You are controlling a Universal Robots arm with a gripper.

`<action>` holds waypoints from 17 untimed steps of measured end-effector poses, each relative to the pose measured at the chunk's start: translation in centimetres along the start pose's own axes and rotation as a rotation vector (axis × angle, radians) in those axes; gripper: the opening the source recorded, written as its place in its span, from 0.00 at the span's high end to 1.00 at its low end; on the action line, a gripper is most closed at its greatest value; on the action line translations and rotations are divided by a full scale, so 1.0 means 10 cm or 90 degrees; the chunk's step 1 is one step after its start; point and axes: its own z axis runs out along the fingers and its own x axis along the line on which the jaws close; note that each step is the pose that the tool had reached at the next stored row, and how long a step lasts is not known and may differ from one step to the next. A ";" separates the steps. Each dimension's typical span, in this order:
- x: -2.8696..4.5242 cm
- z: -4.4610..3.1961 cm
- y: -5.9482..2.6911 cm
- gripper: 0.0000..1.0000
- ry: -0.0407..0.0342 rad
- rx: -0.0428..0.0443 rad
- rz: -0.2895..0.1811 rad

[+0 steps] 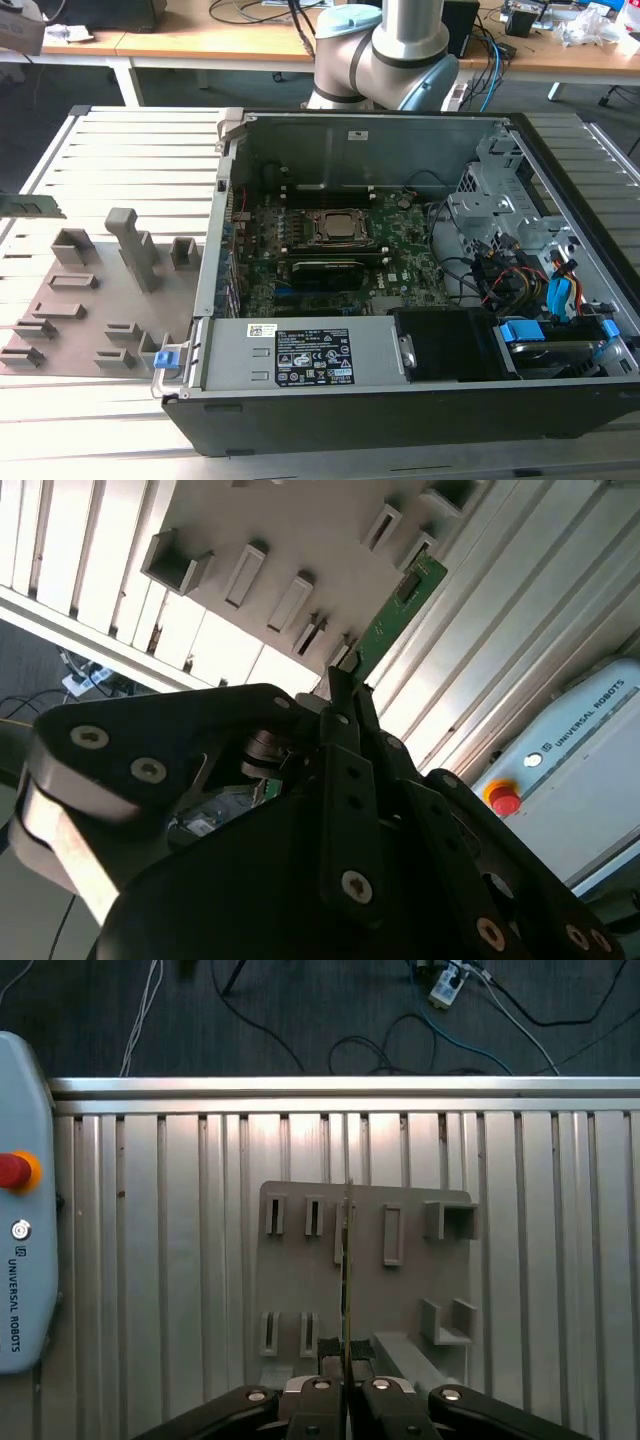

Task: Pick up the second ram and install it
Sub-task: 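Pick up the second ram and move it above second insertion slot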

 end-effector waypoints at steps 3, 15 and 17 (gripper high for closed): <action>-0.006 -0.001 -0.002 0.86 0.0020 -0.0019 -0.041; -0.429 0.010 -0.156 0.86 0.0027 -0.0035 -0.055; -0.429 0.007 -0.244 0.86 0.0026 -0.0034 -0.055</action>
